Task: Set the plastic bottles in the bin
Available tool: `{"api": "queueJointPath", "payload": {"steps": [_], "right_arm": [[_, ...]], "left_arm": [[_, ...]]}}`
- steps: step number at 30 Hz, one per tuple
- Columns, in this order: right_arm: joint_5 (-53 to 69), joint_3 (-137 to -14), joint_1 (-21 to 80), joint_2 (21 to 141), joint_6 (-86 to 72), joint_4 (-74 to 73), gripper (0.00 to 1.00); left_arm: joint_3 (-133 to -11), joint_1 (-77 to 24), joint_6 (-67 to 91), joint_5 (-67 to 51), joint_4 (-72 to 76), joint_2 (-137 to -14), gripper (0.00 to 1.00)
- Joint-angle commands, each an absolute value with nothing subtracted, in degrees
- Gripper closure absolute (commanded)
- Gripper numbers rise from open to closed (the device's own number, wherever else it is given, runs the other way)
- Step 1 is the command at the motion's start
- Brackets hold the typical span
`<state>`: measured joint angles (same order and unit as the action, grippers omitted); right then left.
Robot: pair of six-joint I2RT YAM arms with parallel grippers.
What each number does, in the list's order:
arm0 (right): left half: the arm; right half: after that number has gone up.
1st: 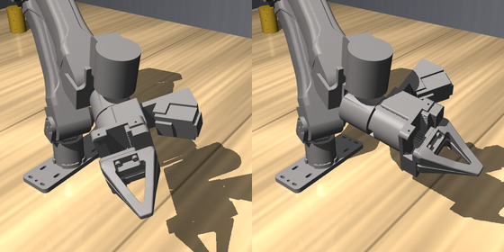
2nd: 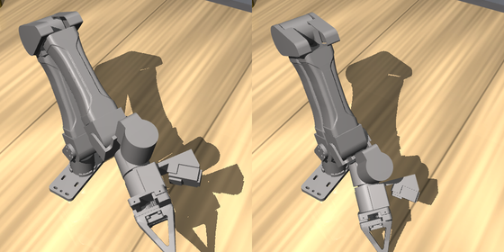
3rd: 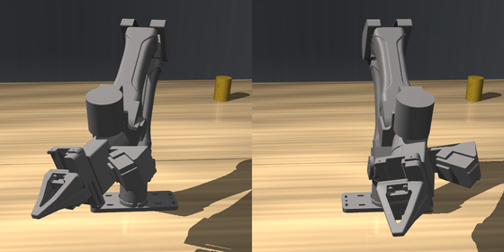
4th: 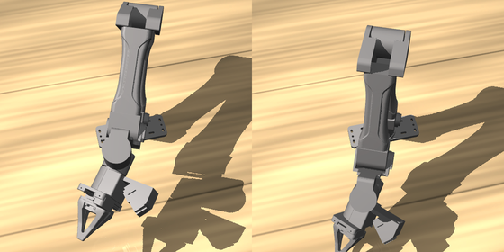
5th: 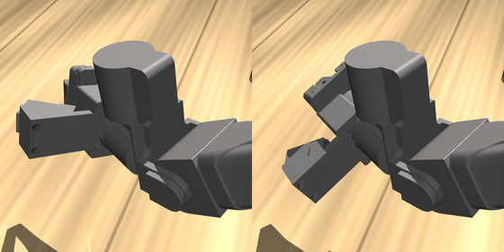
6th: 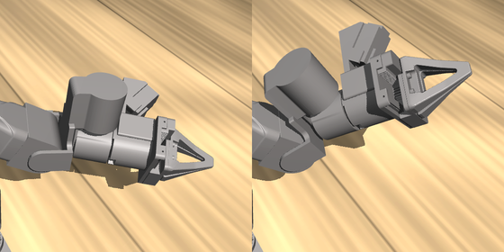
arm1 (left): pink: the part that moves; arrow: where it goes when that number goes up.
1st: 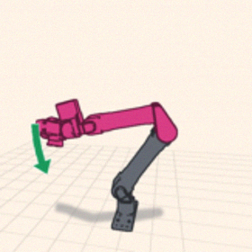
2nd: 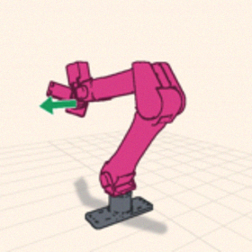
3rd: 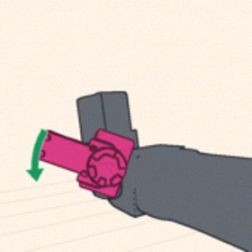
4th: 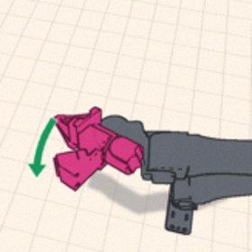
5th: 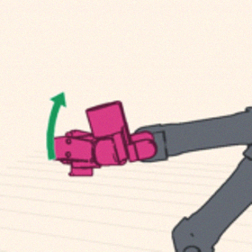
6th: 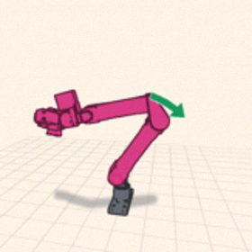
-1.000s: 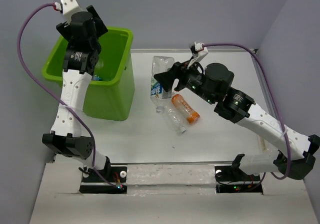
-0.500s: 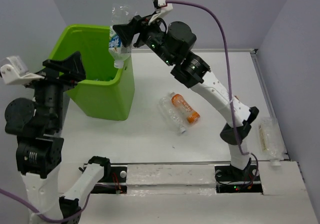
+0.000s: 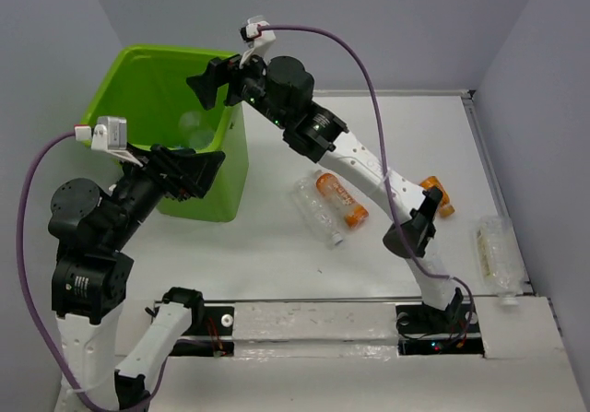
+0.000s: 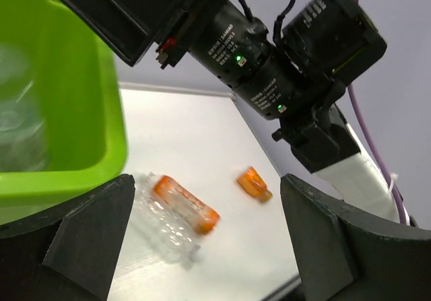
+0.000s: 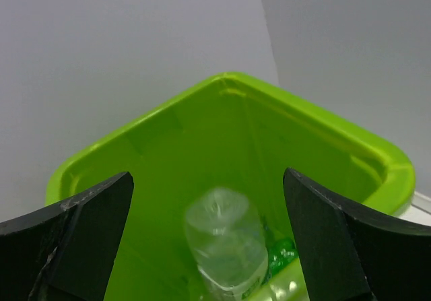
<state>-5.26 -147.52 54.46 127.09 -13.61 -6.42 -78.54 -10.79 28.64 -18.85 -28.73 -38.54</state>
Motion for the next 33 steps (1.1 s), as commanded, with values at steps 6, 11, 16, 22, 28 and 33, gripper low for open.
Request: {"api": "queueJointPath", "payload": {"steps": [6,11,16,22,28,33], "right_arm": [[-7.4,-106.6,43.4,84.3,-14.7,-5.3,0.12],[-17.4,-77.2,28.7,64.5,-20.7,-13.9,0.18],[-21.4,-58.5,14.5,53.8,-25.9,-24.4,0.12],[-24.7,-50.5,-0.8,50.1,-25.2,-29.1,0.0],[-32.0,-49.1,-7.5,53.1,-27.9,-30.8,0.0],[-13.0,-50.6,-9.1,57.5,-22.6,-29.9,0.01]], "left_arm": [[-81.3,-12.3,30.9,-35.4,-21.1,-46.1,0.01],[-78.1,-28.9,30.3,-17.9,-19.0,-49.2,0.01],[-74.5,-60.6,30.2,14.7,-18.3,-59.6,0.01],[-65.7,-67.8,36.7,30.3,-15.0,-68.2,0.01],[-52.8,-67.8,43.3,34.2,-5.6,-68.1,0.01],[-46.3,-67.7,47.3,38.7,-1.0,-68.9,0.01]]}}
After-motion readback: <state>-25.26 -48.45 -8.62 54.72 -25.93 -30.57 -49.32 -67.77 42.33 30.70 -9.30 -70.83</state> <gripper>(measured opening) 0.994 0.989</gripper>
